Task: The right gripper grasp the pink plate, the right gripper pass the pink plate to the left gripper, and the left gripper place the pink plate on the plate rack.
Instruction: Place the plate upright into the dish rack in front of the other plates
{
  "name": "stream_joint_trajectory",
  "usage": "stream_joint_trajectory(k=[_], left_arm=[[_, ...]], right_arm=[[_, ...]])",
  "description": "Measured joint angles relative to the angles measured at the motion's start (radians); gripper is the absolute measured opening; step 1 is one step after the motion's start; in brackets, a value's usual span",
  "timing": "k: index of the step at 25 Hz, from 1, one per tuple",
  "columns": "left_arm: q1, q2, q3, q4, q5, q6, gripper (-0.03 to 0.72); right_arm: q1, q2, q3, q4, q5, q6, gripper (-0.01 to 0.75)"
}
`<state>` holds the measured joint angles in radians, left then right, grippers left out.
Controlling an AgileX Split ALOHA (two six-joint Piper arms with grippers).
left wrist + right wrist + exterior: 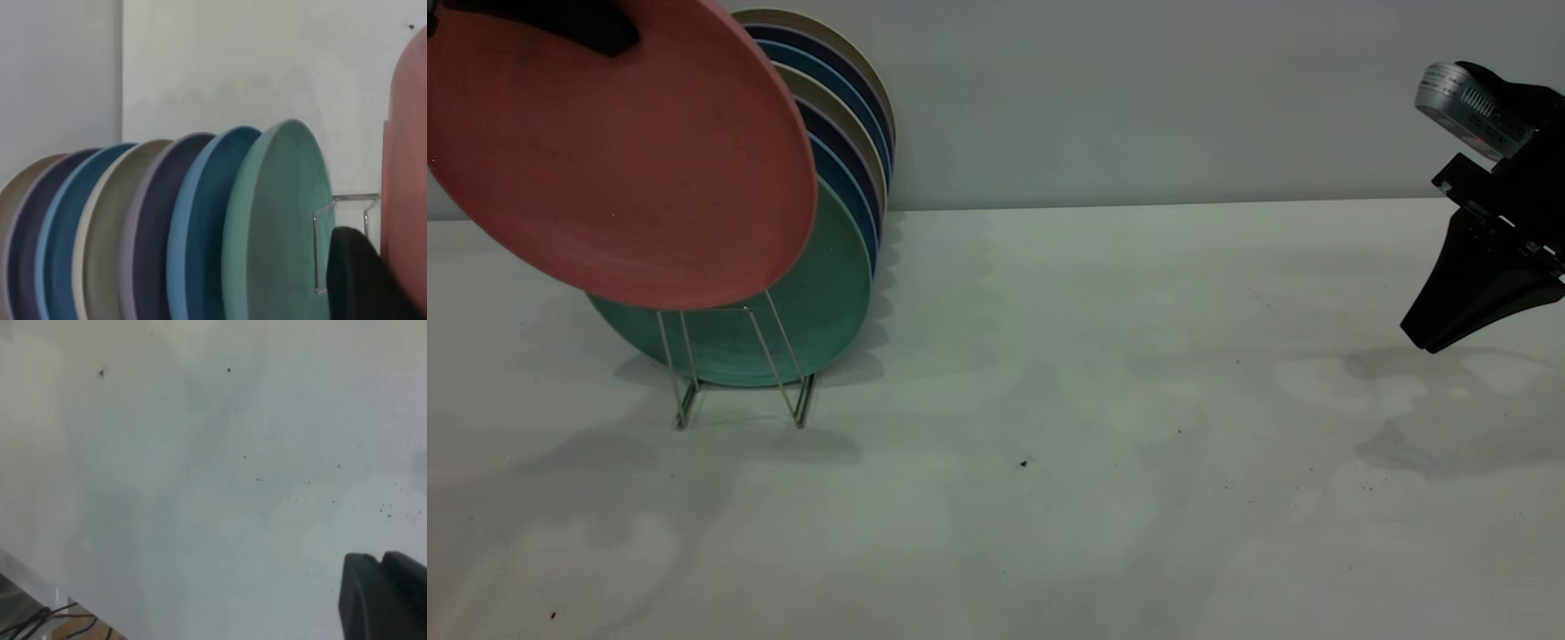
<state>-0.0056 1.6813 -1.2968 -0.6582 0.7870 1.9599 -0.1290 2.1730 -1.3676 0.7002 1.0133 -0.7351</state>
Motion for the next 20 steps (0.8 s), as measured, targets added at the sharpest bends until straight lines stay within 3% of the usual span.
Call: stream_joint_trajectory(k=[10,20], left_arm=[[0.018,0.128,-0.164,0.002,0.034,-0.038,0.121],[0.018,0.192,-0.177,0.004,-0.006,-0.018,0.121]], right_arm=[[0.000,0.000,0.000,0.000,0.000,0.000,0.011],[0.000,0.000,0.000,0.000,0.000,0.000,0.011]])
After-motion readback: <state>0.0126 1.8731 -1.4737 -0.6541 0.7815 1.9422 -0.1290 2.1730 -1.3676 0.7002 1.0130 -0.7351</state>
